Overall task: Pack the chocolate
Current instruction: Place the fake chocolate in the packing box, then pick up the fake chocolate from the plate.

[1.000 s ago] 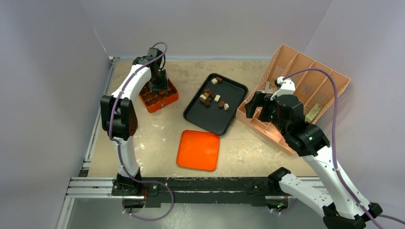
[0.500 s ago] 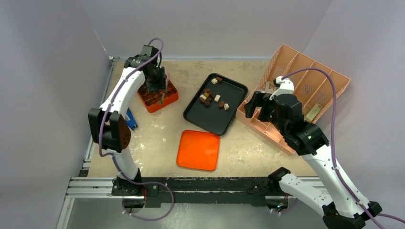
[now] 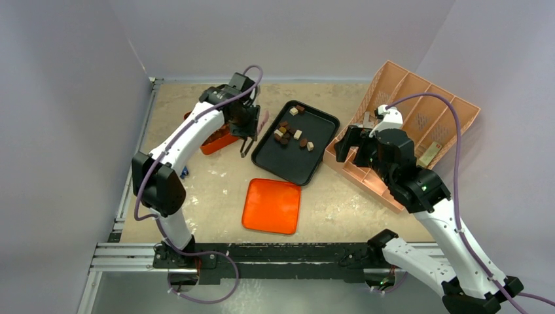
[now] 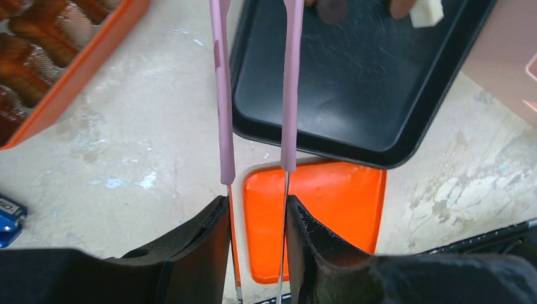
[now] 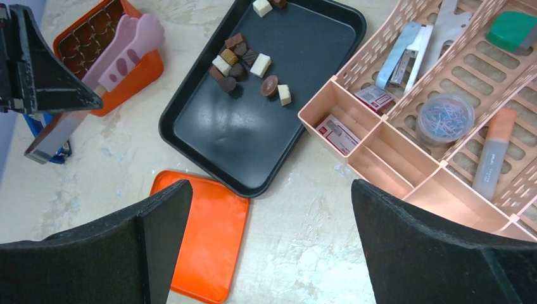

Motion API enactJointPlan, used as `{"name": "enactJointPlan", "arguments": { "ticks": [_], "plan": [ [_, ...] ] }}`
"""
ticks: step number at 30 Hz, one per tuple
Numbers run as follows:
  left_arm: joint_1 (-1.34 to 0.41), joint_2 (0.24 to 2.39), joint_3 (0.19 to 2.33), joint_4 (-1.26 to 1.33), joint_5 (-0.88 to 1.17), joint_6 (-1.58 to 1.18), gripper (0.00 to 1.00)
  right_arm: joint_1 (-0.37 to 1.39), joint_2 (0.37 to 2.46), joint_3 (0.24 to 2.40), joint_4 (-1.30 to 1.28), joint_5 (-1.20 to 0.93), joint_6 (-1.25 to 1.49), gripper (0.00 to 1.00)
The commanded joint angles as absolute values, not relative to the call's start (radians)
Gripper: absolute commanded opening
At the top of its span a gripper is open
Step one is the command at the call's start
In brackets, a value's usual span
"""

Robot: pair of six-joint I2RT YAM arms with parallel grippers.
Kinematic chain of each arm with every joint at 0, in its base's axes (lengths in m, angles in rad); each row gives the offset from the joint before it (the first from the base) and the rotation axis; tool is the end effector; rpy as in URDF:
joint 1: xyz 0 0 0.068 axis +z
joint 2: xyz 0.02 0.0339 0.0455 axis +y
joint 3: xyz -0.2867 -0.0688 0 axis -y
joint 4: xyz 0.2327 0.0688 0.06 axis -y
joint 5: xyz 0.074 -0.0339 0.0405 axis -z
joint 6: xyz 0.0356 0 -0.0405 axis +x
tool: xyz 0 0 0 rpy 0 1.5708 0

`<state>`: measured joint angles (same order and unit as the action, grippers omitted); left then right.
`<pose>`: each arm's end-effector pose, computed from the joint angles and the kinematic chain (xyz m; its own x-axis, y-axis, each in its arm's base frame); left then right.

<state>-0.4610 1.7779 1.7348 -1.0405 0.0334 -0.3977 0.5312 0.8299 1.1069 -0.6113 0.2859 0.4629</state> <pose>0.3267 -0.1636 0.3472 -0.9073 0.0184 -0.4202 0.1163 0.9711 -0.2085 0.1224 0.0603 0.4109 -0.3676 0.2809 -0.8865 -0.1030 0.9351 0.3390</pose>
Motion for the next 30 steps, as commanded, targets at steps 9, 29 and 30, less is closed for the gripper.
{"name": "enactJointPlan", "arguments": {
  "ticks": [9, 29, 30],
  "plan": [
    [-0.57, 1.891, 1.756, -0.976, 0.03, -0.405, 0.34, 0.535, 0.802, 1.135, -0.604, 0.299, 0.46, 0.98],
    [-0.574, 1.992, 1.713, -0.919, 0.083, -0.397, 0.32, 0.535, 0.799, 1.123, -0.593, 0.302, 0.461, 0.98],
    [-0.574, 1.995, 1.712, -0.913, 0.081, -0.396, 0.32, 0.535, 0.799, 1.121, -0.591, 0.302, 0.461, 0.98]
  ]
}}
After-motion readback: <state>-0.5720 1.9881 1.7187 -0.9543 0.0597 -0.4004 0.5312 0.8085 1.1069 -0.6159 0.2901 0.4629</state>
